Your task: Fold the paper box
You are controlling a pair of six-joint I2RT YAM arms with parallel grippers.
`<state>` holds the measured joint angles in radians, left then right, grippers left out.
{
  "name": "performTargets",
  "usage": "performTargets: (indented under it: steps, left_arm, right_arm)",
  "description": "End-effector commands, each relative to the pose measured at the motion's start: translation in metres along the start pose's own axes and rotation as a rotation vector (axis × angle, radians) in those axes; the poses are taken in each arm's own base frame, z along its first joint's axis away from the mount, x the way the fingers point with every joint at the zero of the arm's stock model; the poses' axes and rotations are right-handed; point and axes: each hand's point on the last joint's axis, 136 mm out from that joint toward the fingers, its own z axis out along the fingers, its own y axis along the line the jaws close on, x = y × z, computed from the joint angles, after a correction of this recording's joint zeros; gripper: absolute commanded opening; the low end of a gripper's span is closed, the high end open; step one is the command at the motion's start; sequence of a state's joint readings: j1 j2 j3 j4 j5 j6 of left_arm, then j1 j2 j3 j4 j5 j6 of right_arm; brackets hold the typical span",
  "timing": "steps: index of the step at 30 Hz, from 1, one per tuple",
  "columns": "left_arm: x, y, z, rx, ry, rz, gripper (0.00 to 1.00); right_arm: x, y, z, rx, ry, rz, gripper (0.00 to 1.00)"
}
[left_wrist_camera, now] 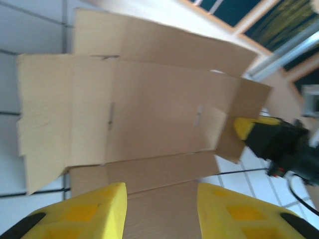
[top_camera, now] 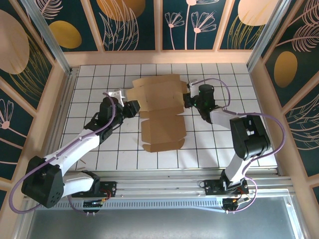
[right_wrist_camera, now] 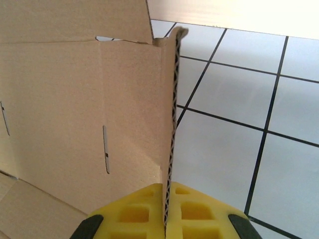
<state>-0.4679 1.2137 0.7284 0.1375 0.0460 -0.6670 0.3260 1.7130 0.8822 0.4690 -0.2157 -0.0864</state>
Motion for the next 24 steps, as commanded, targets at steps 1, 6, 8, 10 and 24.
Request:
performTargets:
  steps: [1, 6, 8, 10, 24]
  left_arm:
    - [0.003, 0.037, 0.0, -0.165, -0.042, -0.041, 0.41]
    - [-0.007, 0.045, 0.007, -0.269, -0.006, 0.051, 0.4]
    - [-0.032, 0.045, 0.004, -0.334, -0.017, 0.143, 0.41]
    - [-0.068, 0.034, 0.003, -0.337, -0.057, 0.235, 0.44]
    - [-0.085, -0.063, 0.089, 0.327, 0.438, 0.68, 0.62]
  right_arm:
    - [-0.009, 0.01, -0.008, 0.001, -0.085, -0.026, 0.0]
    - [0.0, 0.016, -0.014, 0.005, -0.09, -0.079, 0.0]
    - [0.001, 0.015, -0.016, 0.012, -0.089, -0.094, 0.0]
    - [0.0, 0.021, -0.019, -0.002, -0.103, -0.14, 0.0]
    - [-0.02, 0.02, -0.015, 0.061, -0.185, -0.171, 0.0]
